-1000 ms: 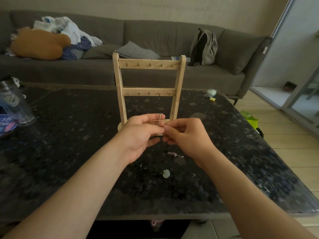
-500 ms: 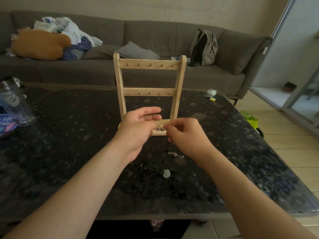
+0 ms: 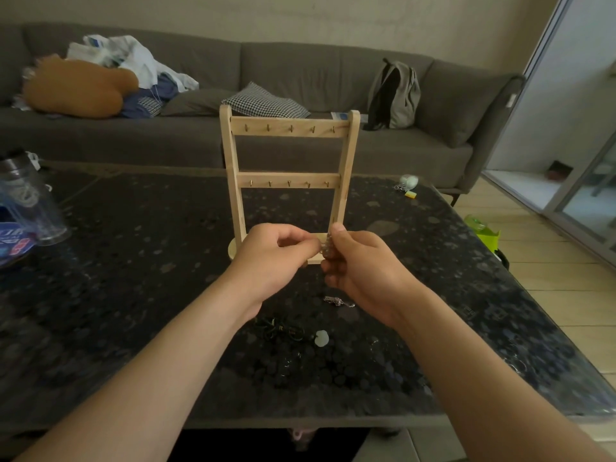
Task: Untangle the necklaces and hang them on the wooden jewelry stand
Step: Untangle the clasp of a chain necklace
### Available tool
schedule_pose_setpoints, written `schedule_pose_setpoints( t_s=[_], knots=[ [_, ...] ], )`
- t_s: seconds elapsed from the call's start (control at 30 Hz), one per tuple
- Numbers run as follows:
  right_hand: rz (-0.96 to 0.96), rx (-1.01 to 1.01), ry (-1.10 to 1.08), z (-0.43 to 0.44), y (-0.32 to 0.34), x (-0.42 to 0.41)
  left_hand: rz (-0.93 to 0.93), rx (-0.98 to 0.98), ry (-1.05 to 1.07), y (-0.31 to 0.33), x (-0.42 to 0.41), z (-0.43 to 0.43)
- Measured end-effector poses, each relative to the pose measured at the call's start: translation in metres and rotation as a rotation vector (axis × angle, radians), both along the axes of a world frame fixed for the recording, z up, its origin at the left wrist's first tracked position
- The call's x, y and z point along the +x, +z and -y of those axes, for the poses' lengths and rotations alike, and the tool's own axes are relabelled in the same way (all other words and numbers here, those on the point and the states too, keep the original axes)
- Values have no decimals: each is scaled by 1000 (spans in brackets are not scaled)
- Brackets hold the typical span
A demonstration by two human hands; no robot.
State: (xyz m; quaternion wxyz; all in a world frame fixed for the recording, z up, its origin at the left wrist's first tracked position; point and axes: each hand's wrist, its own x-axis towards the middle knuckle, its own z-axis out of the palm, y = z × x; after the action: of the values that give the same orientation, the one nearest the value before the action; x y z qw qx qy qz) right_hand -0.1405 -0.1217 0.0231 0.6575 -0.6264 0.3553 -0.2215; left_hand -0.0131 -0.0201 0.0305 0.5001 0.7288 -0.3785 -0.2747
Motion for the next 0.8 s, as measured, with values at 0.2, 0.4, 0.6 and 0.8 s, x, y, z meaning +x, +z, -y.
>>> schedule_pose_setpoints(
  t_s=[0.2, 0.4, 0.6, 0.8],
  knots=[
    [53, 91, -30, -2, 4, 0, -525, -46, 24, 3, 4, 4],
    [173, 253, -48, -3, 8, -1, -800, -209, 55, 9, 3, 2],
    [324, 346, -95, -2, 6, -4, -890, -318, 100, 11, 1, 1],
    [406, 260, -153, -1, 5, -3, -726, -327, 89, 6, -1, 6]
  ],
)
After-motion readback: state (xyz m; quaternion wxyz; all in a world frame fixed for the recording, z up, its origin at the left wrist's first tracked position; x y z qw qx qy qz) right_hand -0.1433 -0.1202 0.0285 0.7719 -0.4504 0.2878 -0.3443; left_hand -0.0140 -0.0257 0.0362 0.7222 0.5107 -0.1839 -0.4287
